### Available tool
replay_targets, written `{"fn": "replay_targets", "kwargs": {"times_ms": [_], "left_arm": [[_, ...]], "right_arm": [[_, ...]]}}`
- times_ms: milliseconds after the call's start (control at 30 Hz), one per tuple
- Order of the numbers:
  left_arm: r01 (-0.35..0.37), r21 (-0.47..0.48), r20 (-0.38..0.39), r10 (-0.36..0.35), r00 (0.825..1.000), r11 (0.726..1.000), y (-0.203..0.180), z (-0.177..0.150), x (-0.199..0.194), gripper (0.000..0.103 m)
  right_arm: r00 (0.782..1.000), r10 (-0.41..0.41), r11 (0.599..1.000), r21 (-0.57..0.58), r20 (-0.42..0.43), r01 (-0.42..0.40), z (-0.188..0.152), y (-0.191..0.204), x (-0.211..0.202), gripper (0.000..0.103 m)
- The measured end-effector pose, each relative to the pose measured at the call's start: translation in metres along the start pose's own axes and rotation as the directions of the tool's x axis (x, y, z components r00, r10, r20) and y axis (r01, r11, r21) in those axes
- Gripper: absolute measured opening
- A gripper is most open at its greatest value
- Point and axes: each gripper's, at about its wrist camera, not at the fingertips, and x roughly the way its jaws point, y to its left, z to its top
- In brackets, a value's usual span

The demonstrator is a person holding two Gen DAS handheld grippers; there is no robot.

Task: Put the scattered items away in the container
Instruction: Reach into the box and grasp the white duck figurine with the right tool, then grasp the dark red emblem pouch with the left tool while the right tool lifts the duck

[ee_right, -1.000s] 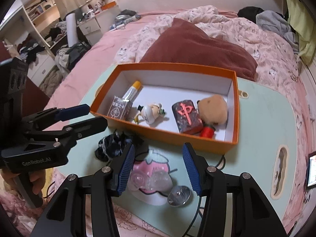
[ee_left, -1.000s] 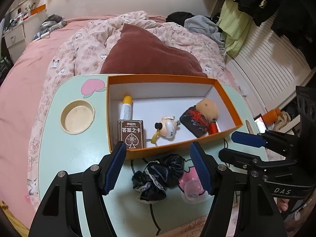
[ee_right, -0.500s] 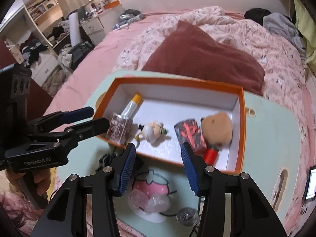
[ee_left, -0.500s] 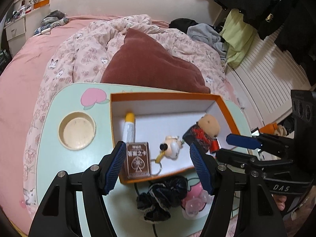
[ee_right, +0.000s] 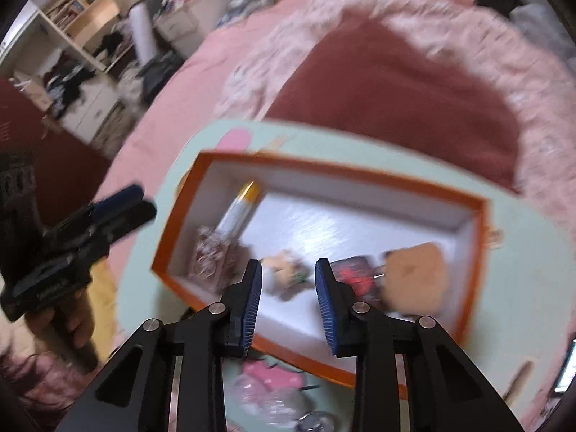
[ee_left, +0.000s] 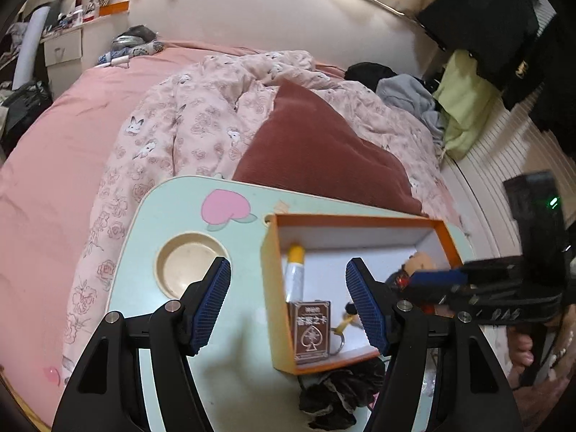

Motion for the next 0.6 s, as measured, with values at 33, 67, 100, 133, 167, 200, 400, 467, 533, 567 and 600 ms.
{"fn": "replay_targets", "kwargs": {"times_ms": [33, 67, 100, 133, 167, 200, 400, 467, 533, 567, 600], "left_arm": [[0.006, -0.012, -0.001, -0.006, 1.000, 1.000, 0.003, 0.001, 0.001, 0.067], [0.010, -0.018, -0.004, -0.010, 1.000, 1.000, 0.006, 0.002, 0.002, 0.067], [0.012, -0.023, -0.007, -0.012, 1.000, 1.000, 0.007, 0.002, 0.003, 0.067], [0.012, -0.026, -0.010, -0.012, 1.000, 1.000, 0.008, 0.002, 0.005, 0.067], [0.011, -0.027, -0.013, -0.012, 1.000, 1.000, 0.007, 0.001, 0.007, 0.067], [0.012, -0.027, -0.016, -0.013, 1.000, 1.000, 0.007, 0.000, 0.008, 0.067], [0.027, -0.020, -0.025, -0.028, 0.999, 0.999, 0.006, -0.001, 0.009, 0.067], [0.030, -0.021, -0.023, -0.031, 0.999, 0.999, 0.006, 0.000, 0.008, 0.067], [0.030, -0.021, -0.022, -0.030, 0.999, 0.999, 0.006, -0.001, 0.007, 0.067], [0.030, -0.020, -0.023, -0.030, 0.999, 0.999, 0.006, 0.000, 0.007, 0.067], [0.030, -0.021, -0.024, -0.031, 0.999, 0.999, 0.007, 0.000, 0.008, 0.067]], "right_arm": [[1.000, -0.016, 1.000, -0.018, -0.020, 0.016, 0.002, 0.004, 0.006, 0.029], [0.999, -0.024, 0.999, -0.032, -0.038, 0.023, 0.003, 0.007, 0.012, 0.030], [0.998, -0.018, 0.999, -0.041, -0.053, 0.015, 0.004, 0.010, 0.017, 0.030], [0.998, -0.009, 0.999, -0.052, -0.068, 0.005, 0.006, 0.013, 0.023, 0.030], [0.997, -0.012, 0.998, -0.067, -0.080, 0.007, 0.007, 0.016, 0.028, 0.030], [0.995, -0.027, 0.996, -0.087, -0.091, 0.019, 0.008, 0.020, 0.034, 0.030], [0.982, -0.125, 0.980, -0.173, -0.143, 0.099, 0.016, 0.025, 0.054, 0.033], [0.982, -0.106, 0.981, -0.176, -0.155, 0.078, 0.019, 0.021, 0.056, 0.040], [0.984, -0.080, 0.985, -0.166, -0.157, 0.053, 0.021, 0.018, 0.056, 0.041], [0.985, -0.073, 0.985, -0.164, -0.153, 0.047, 0.022, 0.016, 0.057, 0.041], [0.987, -0.066, 0.986, -0.161, -0.148, 0.042, 0.022, 0.015, 0.057, 0.040]]}}
